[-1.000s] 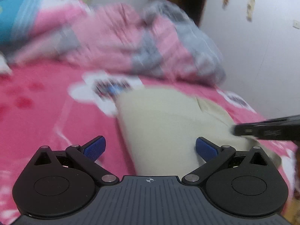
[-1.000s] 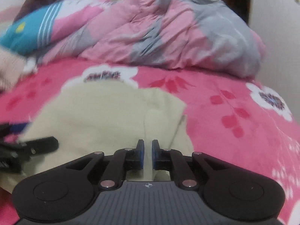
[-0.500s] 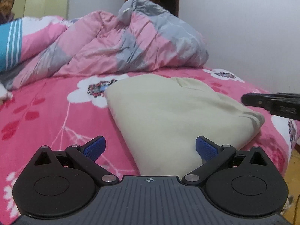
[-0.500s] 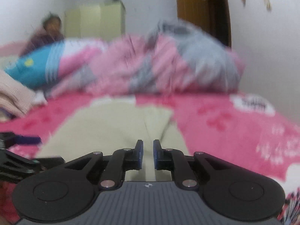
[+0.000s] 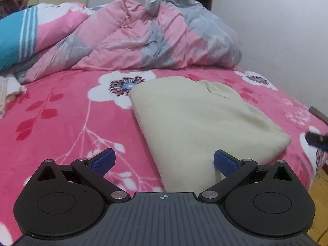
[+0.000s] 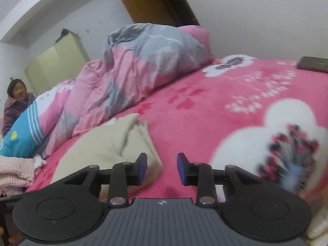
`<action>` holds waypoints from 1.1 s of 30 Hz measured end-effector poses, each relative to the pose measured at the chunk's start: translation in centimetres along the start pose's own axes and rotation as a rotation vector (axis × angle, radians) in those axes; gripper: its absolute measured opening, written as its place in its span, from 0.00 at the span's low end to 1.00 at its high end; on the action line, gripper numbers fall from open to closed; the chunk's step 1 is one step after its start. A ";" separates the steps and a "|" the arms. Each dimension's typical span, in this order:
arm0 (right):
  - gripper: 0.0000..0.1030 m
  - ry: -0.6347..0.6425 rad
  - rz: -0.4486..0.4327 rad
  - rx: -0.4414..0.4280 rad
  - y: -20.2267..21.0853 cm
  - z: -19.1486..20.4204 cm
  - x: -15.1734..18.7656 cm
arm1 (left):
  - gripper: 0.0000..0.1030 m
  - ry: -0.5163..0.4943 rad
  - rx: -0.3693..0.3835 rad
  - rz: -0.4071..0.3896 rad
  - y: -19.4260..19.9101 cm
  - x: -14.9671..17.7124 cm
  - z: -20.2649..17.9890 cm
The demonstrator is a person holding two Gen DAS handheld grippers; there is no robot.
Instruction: Fold clothes
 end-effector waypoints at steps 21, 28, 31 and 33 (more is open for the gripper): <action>0.42 0.304 0.018 -0.048 0.3 6.1 -2.5 | 1.00 0.148 0.090 0.064 -0.5 -3.9 3.9; 0.42 0.429 0.090 -0.118 -2.2 9.8 -3.5 | 1.00 0.308 0.089 0.075 -2.6 -1.6 8.1; 0.42 0.473 0.116 -0.149 -3.2 11.6 -3.8 | 1.00 0.369 0.093 0.059 -2.6 -1.4 9.8; 0.42 0.502 0.119 -0.166 -3.6 12.7 -4.2 | 1.00 0.388 0.091 0.034 -2.5 -1.4 10.8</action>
Point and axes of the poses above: each gripper's, at about its wrist camera, not at the fingertips, and y roughly against the way its jaws point, z to its left, x to its underside, the point moved 4 cm from there along -y, roughly the way its jaws point, and after that the axes turned 10 degrees about y, right-handed, at the moved point
